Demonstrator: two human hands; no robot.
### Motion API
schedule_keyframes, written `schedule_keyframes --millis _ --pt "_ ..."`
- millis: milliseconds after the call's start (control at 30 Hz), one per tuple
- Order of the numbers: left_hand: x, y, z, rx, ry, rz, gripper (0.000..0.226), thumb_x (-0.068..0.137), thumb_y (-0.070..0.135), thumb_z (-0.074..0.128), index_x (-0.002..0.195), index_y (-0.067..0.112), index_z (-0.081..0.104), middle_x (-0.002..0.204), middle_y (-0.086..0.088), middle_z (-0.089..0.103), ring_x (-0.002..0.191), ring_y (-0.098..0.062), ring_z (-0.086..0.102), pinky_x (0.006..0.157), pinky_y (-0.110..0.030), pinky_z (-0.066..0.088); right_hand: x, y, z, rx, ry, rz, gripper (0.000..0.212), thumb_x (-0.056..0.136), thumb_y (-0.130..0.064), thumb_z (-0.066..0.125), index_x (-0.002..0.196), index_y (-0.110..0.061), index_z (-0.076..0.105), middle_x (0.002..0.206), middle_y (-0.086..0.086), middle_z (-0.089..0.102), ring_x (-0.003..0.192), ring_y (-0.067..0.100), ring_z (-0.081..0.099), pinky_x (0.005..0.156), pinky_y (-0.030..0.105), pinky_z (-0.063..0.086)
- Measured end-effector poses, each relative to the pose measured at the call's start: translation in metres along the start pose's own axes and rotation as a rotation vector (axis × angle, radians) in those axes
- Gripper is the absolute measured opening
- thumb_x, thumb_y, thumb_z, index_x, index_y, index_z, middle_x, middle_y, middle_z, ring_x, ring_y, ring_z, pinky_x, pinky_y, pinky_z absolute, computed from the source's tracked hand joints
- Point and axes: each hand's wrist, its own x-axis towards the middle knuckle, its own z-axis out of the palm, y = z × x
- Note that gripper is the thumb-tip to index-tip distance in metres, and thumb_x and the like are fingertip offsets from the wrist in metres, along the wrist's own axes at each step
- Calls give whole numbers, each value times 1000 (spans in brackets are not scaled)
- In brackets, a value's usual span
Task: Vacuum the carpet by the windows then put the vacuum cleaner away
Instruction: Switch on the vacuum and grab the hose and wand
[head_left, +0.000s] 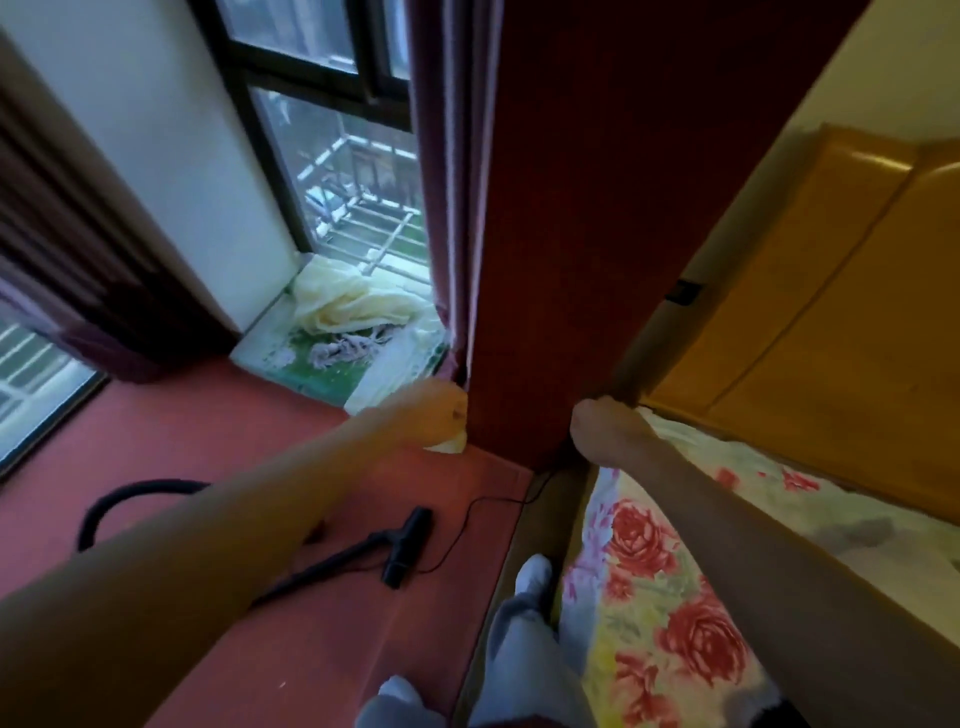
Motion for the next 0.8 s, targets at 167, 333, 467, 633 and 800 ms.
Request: schedule_keyframes --millis 167,333,467,633,800 --pt "-82 -78 -16 30 61 -115 23 93 14 51 102 5 70 105 -13 70 96 -32 66 81 -38 54 -12 -77 5 -105 -31 -162 28 94 -19 41 99 -7 65 106 17 65 94 34 64 77 37 50" --pt "-141 -121 -16 -7 147 -187 16 88 13 57 92 7 71 96 -8 72 89 -28 65 78 -38 53 -2 -166 10 -205 3 -372 31 93 -22 48 112 -6 66 119 23 63 108 36 64 85 36 51" --pt "-174 -146 -4 -31 126 -337 23 89 13 52 98 5 71 98 -11 71 88 -30 64 77 -40 54 6 -235 16 -249 -54 -530 26 89 -18 47 104 -7 65 111 18 64 103 32 63 83 34 53" --pt "-215 -184 10 -86 125 -495 23 91 14 51 99 3 70 96 -16 69 87 -34 63 65 -31 43 -9 -309 33 -367 -116 -694 23 89 -9 43 67 -9 40 73 8 46 65 25 48 63 31 40" --pt "-268 -244 28 -173 195 -588 17 87 17 53 74 13 63 81 -10 67 77 -32 63 73 -43 55 -30 -382 56 -447 -133 -792 20 90 -10 47 71 -6 45 75 8 49 73 28 54 64 32 45"
